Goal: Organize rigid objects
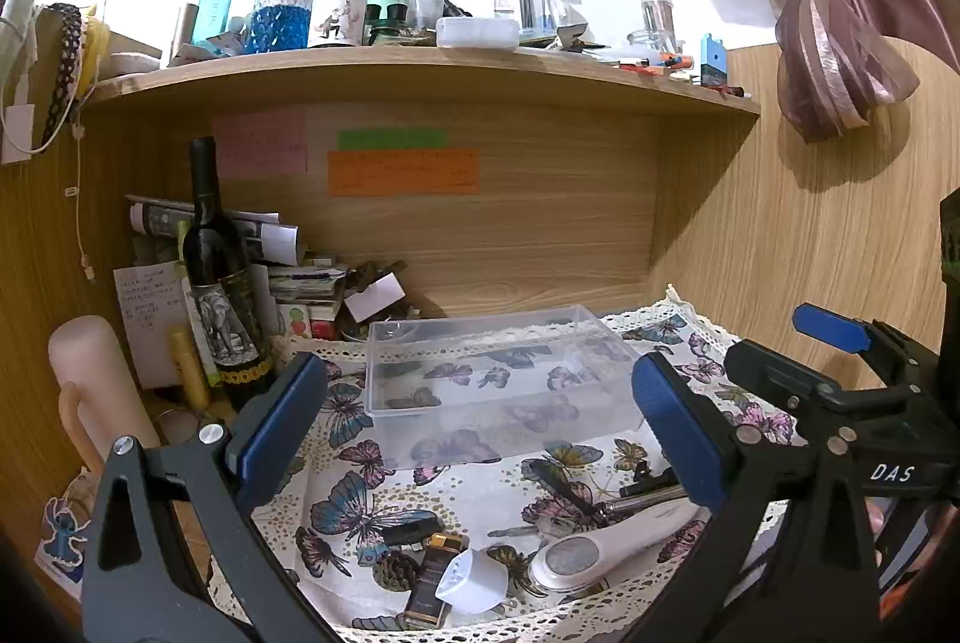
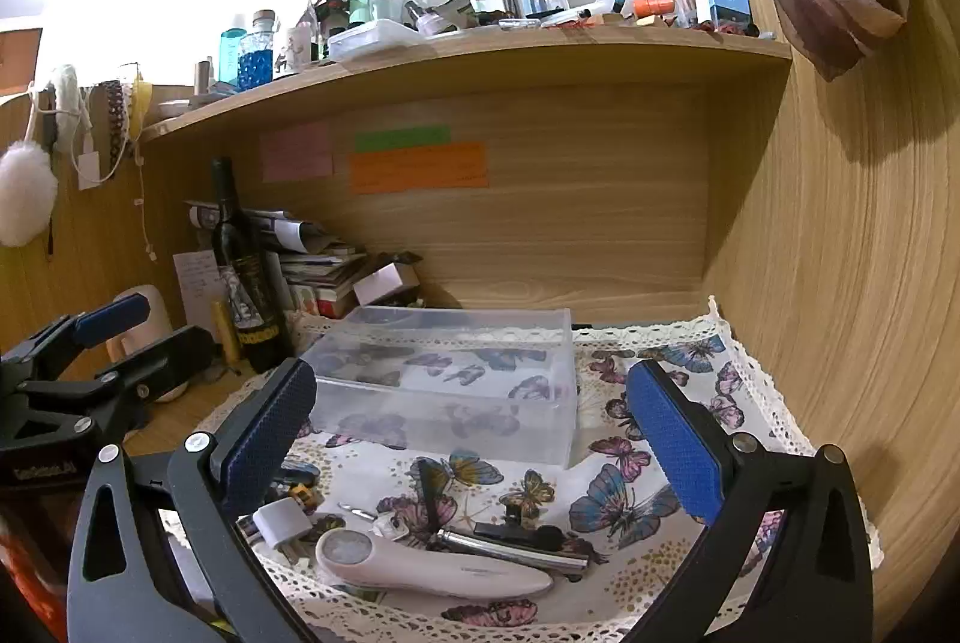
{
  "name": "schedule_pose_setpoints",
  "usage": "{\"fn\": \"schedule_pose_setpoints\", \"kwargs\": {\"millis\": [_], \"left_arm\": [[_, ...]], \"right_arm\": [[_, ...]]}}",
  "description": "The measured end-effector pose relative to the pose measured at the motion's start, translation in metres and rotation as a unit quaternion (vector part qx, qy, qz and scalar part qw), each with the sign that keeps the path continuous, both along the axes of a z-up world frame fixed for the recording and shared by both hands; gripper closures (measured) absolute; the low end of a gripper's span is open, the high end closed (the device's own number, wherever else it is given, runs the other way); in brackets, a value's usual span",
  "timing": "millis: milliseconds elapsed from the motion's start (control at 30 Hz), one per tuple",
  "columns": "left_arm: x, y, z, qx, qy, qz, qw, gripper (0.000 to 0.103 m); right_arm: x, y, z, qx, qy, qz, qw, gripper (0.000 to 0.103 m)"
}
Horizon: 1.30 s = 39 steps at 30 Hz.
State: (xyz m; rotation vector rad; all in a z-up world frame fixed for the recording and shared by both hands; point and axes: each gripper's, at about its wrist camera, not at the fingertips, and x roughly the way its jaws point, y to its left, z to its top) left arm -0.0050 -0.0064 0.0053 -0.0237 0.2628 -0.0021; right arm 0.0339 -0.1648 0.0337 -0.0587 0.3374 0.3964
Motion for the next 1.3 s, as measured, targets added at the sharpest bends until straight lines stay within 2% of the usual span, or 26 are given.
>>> {"fn": "schedule_pose_setpoints", "kwargs": {"millis": [1300], "left_arm": [[-0.0007,-0.0018,0.0009,-0.01,-0.002,-0.001,0.9999,0.0]], "right_arm": [[-0.0053,0.0036,0.0018,0.002,-0.006,0.007,1.0,0.0]]}}
